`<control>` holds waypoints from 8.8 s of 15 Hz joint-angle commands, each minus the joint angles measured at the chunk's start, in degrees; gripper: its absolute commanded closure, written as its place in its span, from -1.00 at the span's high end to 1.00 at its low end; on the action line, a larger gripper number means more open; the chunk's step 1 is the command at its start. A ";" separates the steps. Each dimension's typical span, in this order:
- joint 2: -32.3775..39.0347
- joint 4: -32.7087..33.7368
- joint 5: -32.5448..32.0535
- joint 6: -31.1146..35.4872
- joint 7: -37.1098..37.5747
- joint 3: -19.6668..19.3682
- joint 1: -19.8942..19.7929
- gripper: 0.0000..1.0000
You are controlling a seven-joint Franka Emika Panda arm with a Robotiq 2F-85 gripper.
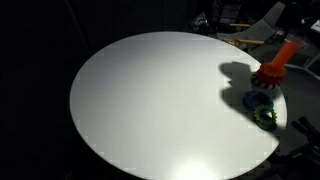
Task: Put the transparent circular object on the orange object
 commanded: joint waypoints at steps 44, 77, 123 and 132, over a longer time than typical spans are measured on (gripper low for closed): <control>1.20 1.94 -2.82 -0.49 4.76 -0.43 -0.54 1.00; 7.46 5.31 -6.44 3.16 7.56 -2.36 -1.28 1.00; 1.50 -0.73 -6.60 -2.77 10.05 1.00 1.92 1.00; -0.62 -0.42 4.27 -3.59 -0.16 2.14 3.95 1.00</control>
